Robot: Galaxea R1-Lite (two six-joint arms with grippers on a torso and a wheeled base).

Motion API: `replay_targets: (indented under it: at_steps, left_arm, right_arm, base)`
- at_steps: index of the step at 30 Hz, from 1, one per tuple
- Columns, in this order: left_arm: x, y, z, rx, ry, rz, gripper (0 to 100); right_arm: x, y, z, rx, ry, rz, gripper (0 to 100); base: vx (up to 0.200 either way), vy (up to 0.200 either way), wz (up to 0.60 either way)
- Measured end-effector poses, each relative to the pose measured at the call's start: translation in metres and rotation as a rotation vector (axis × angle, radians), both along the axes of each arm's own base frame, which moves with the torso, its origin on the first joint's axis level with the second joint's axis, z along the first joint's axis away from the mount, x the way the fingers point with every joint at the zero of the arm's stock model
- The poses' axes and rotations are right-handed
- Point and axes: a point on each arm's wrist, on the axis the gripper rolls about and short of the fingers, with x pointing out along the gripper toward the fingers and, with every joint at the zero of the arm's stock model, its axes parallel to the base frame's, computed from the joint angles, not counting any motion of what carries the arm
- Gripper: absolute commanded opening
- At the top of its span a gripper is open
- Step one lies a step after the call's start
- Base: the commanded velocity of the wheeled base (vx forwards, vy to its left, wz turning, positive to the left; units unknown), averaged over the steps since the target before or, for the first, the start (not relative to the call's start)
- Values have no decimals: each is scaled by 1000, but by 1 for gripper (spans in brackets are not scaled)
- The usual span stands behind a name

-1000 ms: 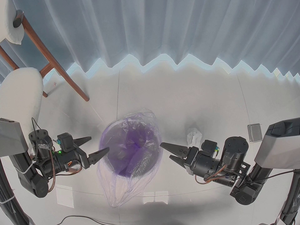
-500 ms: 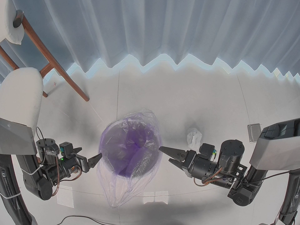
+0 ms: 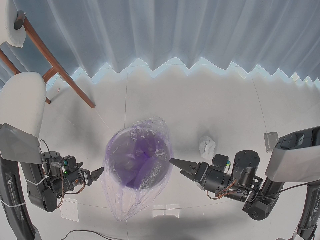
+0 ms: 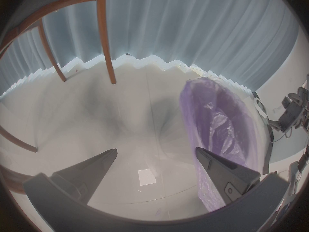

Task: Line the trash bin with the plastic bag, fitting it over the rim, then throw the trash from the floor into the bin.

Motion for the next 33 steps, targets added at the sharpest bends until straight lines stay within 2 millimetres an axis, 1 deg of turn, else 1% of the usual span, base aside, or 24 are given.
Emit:
replay_targets:
  at_steps: [6,11,23,28,33]
  left_arm:
    - [9,9,-8,15,3,69,100]
    - [13,11,-18,17,27,78,100]
    - [25,8,-47,36,76,106,100]
    - [25,6,-58,36,108,98,100]
    - [24,2,-63,34,124,75,100]
  right_arm:
    - [0,0,0,-2,1,0,100]
    - [-2,0,-1,-3,2,4,100]
    - [-3,2,-1,-5,4,10,100]
    - [-3,2,-3,-9,9,11,100]
    - [-3,3,-7,-17,17,13,100]
  base:
    - [0,0,0]
    - [0,0,0]
    - [0,0,0]
    - [0,0,0]
    - [0,0,0]
